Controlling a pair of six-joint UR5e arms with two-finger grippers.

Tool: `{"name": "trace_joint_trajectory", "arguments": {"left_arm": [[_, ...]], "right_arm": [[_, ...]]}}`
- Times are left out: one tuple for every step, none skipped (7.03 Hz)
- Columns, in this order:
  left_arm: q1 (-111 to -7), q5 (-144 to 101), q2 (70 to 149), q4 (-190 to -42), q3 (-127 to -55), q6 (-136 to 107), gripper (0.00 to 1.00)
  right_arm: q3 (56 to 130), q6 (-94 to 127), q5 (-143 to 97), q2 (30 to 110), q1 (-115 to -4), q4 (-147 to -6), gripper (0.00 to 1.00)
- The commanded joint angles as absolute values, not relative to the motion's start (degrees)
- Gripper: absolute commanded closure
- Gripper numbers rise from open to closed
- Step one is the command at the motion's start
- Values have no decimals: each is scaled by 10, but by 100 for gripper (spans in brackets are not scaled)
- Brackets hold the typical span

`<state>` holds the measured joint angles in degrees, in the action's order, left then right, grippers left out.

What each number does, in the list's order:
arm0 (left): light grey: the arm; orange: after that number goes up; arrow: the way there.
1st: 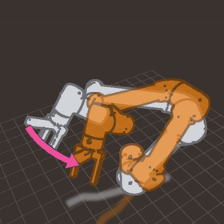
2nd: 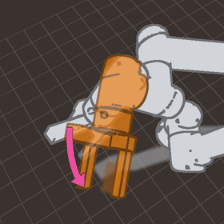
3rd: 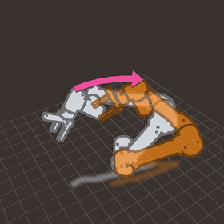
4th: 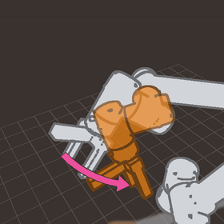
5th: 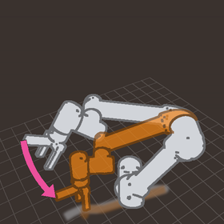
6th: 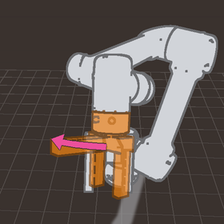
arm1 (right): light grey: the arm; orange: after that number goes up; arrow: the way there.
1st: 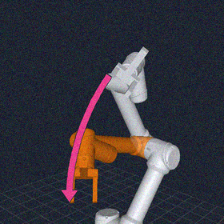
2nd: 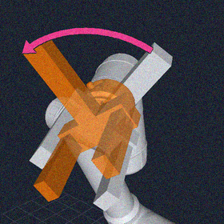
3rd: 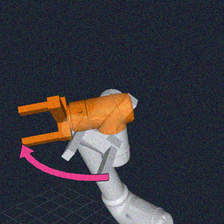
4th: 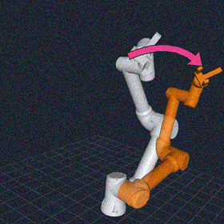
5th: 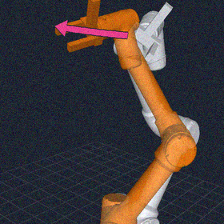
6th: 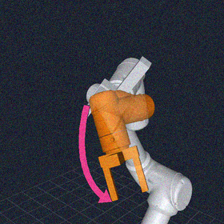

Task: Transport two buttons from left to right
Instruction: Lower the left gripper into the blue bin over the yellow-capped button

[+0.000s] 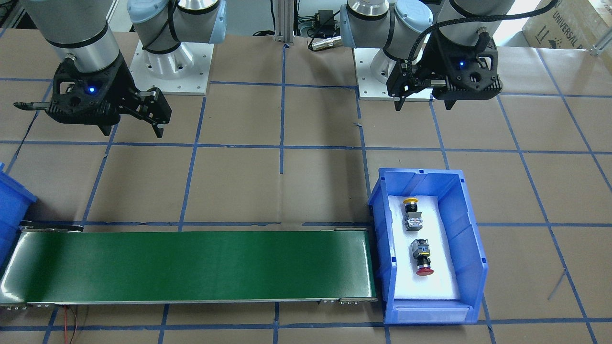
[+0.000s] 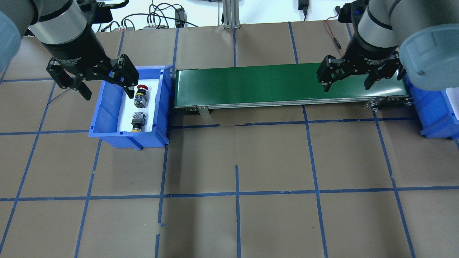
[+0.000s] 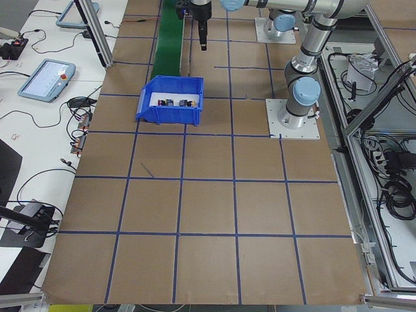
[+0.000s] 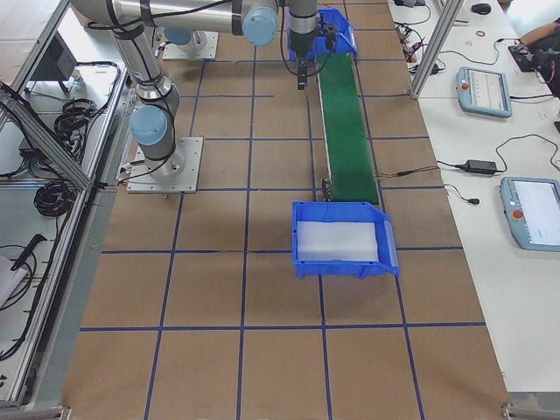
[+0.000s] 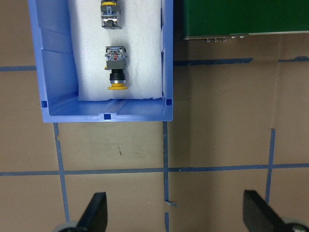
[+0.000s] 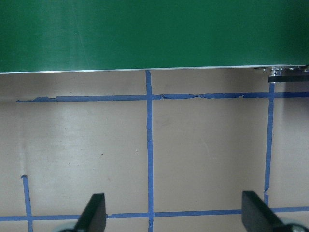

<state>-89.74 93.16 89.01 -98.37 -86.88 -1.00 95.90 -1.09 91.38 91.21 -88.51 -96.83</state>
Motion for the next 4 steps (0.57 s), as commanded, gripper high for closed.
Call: {"name": "trace_joint_trajectory", "arguments": {"left_arm": [[-897, 934, 890, -983, -867, -11, 0], [-896, 933, 891, -983, -868, -11, 0], [-893, 939, 894, -983, -879, -6, 0], [-891, 939, 896, -980, -868, -5, 0]], "right_arm": [[959, -4, 917, 912, -888, -969, 0], [960, -5, 913, 911, -888, -969, 0], [960, -10, 915, 911, -887, -969, 0], [961, -11, 917, 911, -887, -969, 0]]}}
